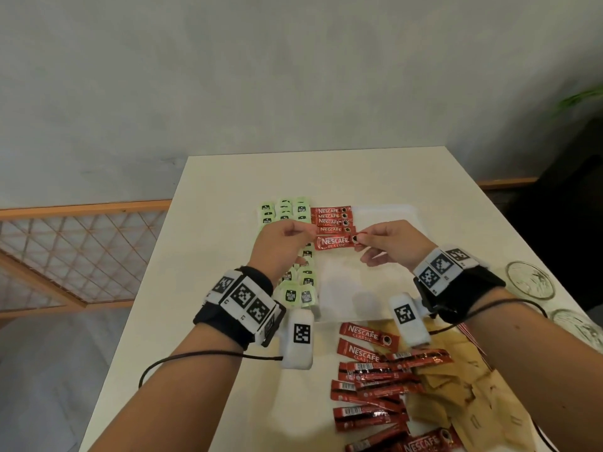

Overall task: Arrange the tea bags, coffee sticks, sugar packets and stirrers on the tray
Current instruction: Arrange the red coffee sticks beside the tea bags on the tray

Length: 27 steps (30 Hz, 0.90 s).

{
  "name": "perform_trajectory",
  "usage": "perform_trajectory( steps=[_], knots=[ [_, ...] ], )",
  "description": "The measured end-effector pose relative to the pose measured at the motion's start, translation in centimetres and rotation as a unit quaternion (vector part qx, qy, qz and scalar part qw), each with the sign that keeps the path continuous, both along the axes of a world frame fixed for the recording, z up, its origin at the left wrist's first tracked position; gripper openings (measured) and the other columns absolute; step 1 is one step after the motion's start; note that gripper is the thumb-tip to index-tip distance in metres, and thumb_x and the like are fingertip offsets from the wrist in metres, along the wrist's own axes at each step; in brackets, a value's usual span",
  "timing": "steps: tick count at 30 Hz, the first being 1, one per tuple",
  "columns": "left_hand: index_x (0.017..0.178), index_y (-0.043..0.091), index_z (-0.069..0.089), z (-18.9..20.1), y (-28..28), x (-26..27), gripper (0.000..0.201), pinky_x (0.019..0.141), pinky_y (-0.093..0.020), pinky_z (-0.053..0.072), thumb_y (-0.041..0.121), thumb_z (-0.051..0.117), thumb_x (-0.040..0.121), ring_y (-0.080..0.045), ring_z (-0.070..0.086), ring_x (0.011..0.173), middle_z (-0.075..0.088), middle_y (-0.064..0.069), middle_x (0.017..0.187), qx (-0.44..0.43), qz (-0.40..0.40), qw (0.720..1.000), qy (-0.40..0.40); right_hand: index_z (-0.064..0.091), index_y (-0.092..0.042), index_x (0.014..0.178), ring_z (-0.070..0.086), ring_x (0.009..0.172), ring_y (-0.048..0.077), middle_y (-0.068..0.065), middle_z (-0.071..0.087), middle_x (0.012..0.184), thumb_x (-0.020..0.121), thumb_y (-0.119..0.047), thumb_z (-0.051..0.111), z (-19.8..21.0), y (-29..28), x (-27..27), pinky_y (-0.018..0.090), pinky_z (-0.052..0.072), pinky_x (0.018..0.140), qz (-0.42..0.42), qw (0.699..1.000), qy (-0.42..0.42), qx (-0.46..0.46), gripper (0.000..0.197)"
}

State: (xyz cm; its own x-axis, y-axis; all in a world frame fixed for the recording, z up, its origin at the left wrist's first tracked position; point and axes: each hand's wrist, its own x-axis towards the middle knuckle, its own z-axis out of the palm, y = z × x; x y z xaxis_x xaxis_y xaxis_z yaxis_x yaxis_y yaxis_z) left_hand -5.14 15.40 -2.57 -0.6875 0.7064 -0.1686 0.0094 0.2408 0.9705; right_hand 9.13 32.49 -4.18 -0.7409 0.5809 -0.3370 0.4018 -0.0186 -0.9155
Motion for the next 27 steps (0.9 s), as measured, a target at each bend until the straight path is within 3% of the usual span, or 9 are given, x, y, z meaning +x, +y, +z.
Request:
perform_trajectory(
  steps=[2,4,6,9,12,20,27],
  knots=[
    [0.099,0.014,0.072,-0.2,0.3,-0.8,0.011,0.073,-0.028,0.057,0.017,0.062,0.094,-0.007,0.062,0.086,0.070,0.006,0.098,0.000,0.022,1.000,0.012,0.070,-0.003,0.100,0.062,0.062,0.015,0.007,0.068,0.083,0.092,-0.014,0.065,-1.5,1.2,-0.1,0.028,0.058,0.055,-0.018,0.996,-0.077,0.029,0.015],
    [0.097,0.019,0.071,-0.3,0.6,-1.5,0.009,0.084,-0.029,0.054,0.017,0.063,0.093,-0.008,0.063,0.093,0.070,0.008,0.101,0.003,0.035,0.999,0.020,0.070,-0.002,0.099,0.057,0.057,0.016,0.008,0.066,0.079,0.091,-0.017,0.067,-3.1,2.2,-0.3,0.024,0.048,0.044,-0.038,0.986,-0.153,0.056,0.017],
    [0.094,0.023,0.071,-0.4,0.8,-2.2,0.010,0.088,-0.028,0.051,0.017,0.062,0.093,-0.007,0.063,0.098,0.069,0.009,0.103,0.003,0.040,0.999,0.024,0.069,0.001,0.099,0.052,0.051,0.017,0.012,0.064,0.074,0.090,-0.015,0.067,-4.1,2.7,-0.9,0.020,0.040,0.039,-0.067,0.979,-0.185,0.056,0.018],
    [0.093,0.025,0.070,-0.5,1.1,-2.9,0.013,0.080,-0.022,0.047,0.016,0.061,0.093,-0.004,0.060,0.093,0.068,0.010,0.102,0.008,0.048,0.999,0.021,0.064,-0.001,0.098,0.049,0.048,0.016,0.010,0.062,0.071,0.088,-0.009,0.068,-4.5,2.9,-2.2,0.019,0.041,0.037,-0.115,0.979,-0.166,0.040,0.013],
    [0.094,0.025,0.070,-0.7,1.4,-3.4,0.013,0.073,-0.019,0.043,0.016,0.060,0.093,0.000,0.059,0.086,0.068,0.012,0.098,0.007,0.051,0.998,0.020,0.054,-0.009,0.097,0.051,0.049,0.018,0.014,0.066,0.079,0.085,-0.006,0.072,-4.6,2.9,-3.7,0.025,0.048,0.043,-0.159,0.977,-0.140,0.025,0.022],
    [0.094,0.025,0.070,-1.1,1.6,-4.0,0.011,0.072,-0.019,0.043,0.018,0.061,0.093,-0.002,0.058,0.085,0.068,0.008,0.098,0.002,0.043,0.999,0.032,0.049,-0.012,0.095,0.048,0.045,0.016,0.015,0.066,0.084,0.084,-0.006,0.073,-5.0,3.5,-6.2,0.029,0.048,0.046,-0.168,0.976,-0.136,0.017,0.026],
    [0.096,0.023,0.070,-0.4,1.5,-3.8,0.012,0.071,-0.018,0.042,0.017,0.060,0.094,-0.001,0.058,0.085,0.068,0.006,0.101,-0.013,0.036,0.999,0.039,0.051,-0.012,0.088,0.054,0.049,0.018,0.016,0.067,0.085,0.086,-0.017,0.073,-4.2,3.7,-6.7,0.031,0.051,0.047,-0.151,0.977,-0.142,0.050,0.023]
  ],
)
